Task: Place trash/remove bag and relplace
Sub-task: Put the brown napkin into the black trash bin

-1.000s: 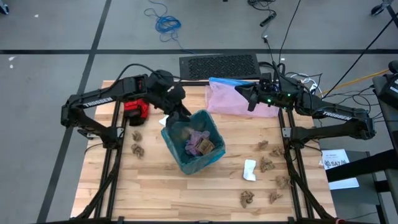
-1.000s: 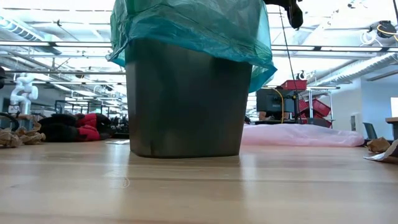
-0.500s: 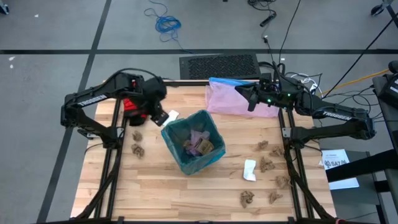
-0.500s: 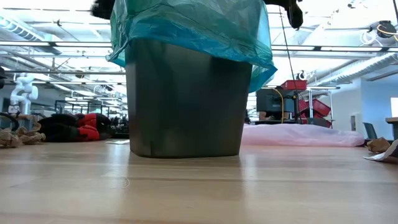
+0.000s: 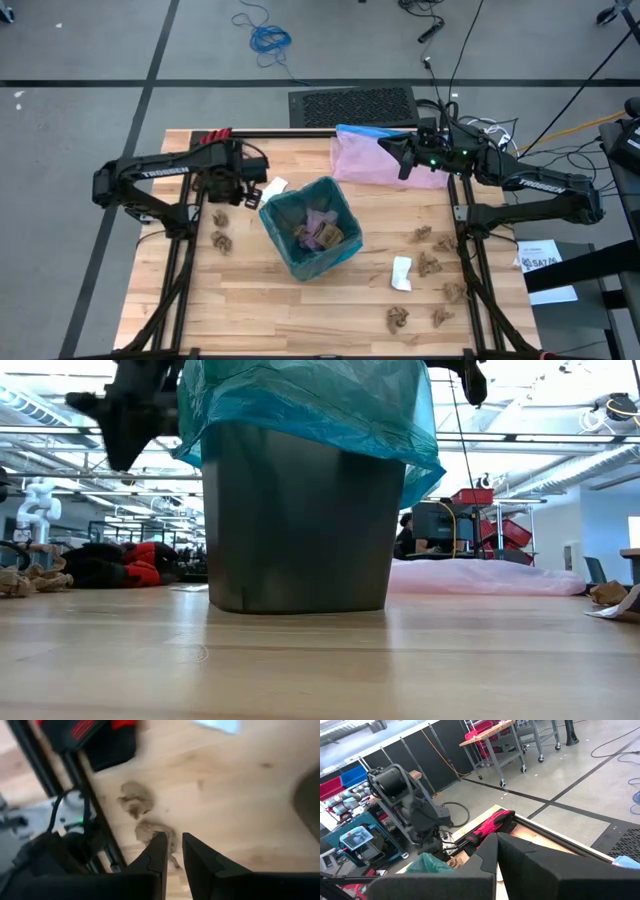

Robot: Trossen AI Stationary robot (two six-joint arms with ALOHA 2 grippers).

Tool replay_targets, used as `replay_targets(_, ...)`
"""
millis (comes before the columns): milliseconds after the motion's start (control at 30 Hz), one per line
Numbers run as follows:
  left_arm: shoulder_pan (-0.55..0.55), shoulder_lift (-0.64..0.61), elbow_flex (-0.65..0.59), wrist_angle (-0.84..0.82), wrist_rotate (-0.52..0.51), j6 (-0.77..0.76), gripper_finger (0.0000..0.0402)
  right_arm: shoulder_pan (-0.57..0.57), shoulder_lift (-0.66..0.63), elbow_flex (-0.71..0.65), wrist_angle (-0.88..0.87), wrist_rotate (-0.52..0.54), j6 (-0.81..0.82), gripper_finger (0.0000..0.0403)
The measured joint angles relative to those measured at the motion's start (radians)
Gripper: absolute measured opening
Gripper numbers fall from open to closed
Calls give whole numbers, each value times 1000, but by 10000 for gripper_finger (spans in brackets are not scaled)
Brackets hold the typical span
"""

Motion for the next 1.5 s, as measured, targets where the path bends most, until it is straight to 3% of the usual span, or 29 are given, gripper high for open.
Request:
replay_targets(300,7,-132,-111,52,7,-286,6,0,0,0,-2,-1,-16,0)
replay_targets(467,-1,-195,-189,68,32,-421,4,0,0,0,-2,-1,-37,0)
replay_targets(1033,-7,-163,-373,216,1,-530,4,-1,0,0,-10,5,-74,0)
replay_targets(1133,-7,-144,-376,265,-16,-443,4,-1,0,0,-11,5,-77,0)
replay_targets(1267,-4,-105,-376,387,-30,-122,4,-1,0,0,-23,3,-102,0)
replay_targets(1500,18,-46,-311,352,81,301,4,-1,0,0,-29,-2,-114,0)
